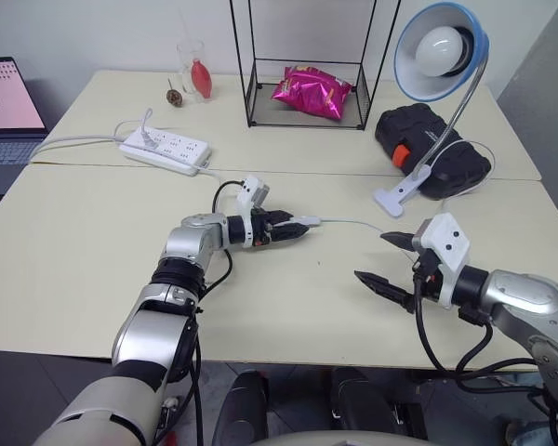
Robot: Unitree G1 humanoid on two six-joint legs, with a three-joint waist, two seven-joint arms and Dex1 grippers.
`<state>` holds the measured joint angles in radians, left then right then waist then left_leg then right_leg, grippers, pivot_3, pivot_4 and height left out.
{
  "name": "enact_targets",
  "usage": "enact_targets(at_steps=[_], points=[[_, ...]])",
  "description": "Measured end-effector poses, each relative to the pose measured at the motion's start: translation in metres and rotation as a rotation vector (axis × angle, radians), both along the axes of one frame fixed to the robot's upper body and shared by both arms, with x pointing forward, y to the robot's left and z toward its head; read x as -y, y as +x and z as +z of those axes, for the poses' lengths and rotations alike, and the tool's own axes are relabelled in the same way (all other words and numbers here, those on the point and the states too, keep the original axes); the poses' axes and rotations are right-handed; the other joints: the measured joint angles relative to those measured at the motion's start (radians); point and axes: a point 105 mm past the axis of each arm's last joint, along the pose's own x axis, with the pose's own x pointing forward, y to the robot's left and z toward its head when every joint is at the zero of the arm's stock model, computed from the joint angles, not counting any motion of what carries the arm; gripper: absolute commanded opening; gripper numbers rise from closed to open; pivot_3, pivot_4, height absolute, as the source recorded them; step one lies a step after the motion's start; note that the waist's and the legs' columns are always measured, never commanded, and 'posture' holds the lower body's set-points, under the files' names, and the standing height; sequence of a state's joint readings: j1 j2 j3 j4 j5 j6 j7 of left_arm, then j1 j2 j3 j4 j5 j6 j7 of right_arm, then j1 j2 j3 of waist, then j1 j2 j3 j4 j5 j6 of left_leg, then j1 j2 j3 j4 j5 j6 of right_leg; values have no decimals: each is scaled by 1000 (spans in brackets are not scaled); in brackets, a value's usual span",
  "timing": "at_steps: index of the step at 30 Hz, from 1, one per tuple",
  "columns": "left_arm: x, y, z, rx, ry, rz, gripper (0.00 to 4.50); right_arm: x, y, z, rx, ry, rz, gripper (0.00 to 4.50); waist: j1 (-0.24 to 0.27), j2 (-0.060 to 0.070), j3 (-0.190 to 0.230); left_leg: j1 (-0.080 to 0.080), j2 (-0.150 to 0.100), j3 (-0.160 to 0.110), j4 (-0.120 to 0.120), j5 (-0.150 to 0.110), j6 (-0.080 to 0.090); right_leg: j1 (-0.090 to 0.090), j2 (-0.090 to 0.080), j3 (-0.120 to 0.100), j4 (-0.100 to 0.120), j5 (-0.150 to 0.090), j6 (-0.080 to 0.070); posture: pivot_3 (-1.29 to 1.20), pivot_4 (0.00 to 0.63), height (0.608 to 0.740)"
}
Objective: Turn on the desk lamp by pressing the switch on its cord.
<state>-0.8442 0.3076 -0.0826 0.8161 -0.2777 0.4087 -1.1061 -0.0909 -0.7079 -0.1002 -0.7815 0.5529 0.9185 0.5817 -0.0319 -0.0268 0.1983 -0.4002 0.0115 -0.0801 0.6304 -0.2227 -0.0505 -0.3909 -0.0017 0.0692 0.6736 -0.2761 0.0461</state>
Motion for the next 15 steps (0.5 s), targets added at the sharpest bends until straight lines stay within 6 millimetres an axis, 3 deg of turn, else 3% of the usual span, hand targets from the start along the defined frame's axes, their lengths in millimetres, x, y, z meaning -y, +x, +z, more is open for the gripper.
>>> enact_targets(at_steps=[8, 15], points=[[3, -3, -5, -11, 15, -17, 1136, 1, 1, 0, 4, 0, -11, 4500, 0, 0, 0, 0, 0, 0, 0, 0, 0, 0, 0, 0, 0, 0, 0, 0, 150, 740], [7, -3, -8, 29, 22, -17, 1064, 1, 1, 1, 3, -8, -6, 4500, 1, 0, 0, 0, 0, 0, 0, 0, 0, 0, 0, 0, 0, 0, 0, 0, 150, 740]])
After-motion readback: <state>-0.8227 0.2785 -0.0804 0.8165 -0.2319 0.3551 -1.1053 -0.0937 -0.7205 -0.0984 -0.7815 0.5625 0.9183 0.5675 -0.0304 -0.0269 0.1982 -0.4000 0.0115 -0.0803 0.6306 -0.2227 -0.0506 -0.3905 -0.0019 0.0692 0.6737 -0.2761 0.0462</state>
